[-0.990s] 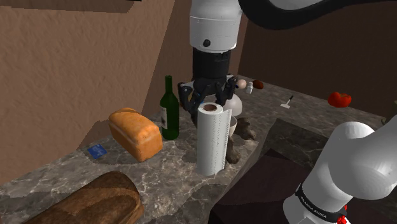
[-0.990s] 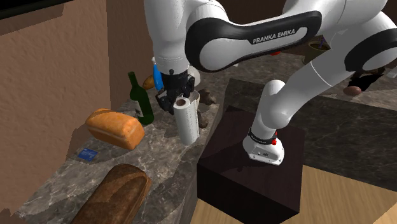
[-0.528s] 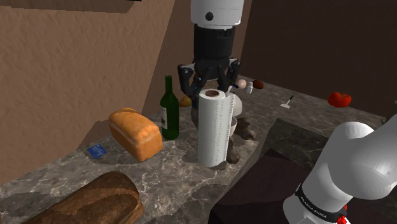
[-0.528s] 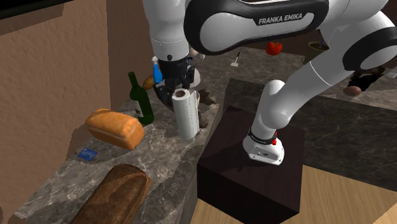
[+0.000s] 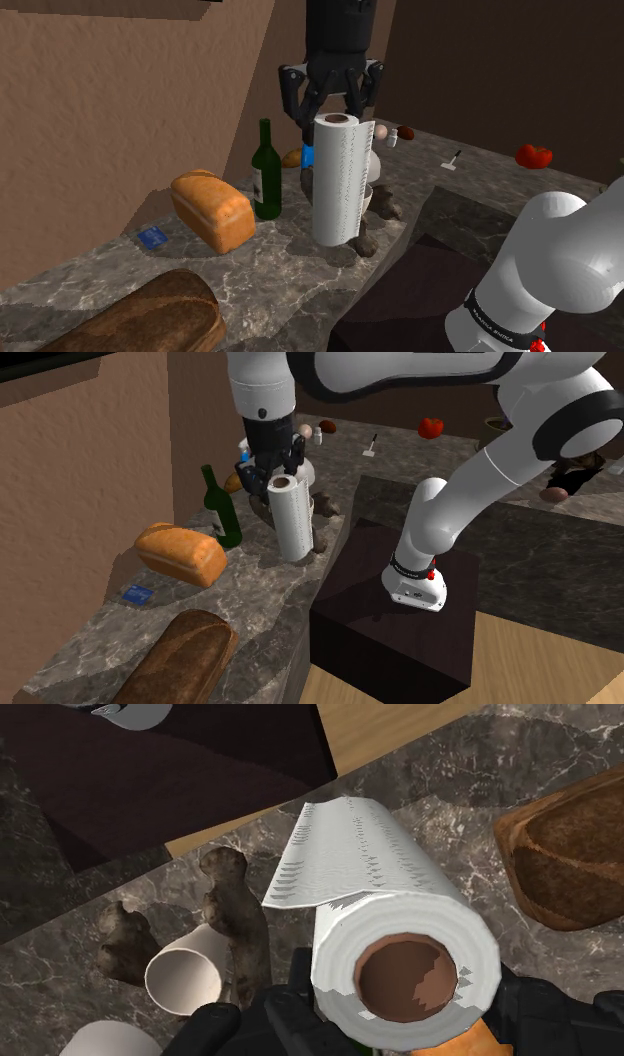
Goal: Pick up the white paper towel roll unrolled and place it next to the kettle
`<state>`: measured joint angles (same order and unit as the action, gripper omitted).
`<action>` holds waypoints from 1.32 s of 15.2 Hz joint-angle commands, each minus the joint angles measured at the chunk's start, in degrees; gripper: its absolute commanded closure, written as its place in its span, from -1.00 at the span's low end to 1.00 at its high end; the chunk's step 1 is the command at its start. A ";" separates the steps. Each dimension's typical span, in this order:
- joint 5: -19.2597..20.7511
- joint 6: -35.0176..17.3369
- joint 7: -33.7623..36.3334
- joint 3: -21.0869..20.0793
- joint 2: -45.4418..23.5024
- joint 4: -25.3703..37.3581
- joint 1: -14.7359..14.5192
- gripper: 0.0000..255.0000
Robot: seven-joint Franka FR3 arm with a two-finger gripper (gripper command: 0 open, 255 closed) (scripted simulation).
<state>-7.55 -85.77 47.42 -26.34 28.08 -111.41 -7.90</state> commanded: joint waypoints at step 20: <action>6.56 3.98 -18.73 15.05 0.18 3.12 4.79 1.00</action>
<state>-1.56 -81.87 30.38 -12.55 28.19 -108.31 -3.52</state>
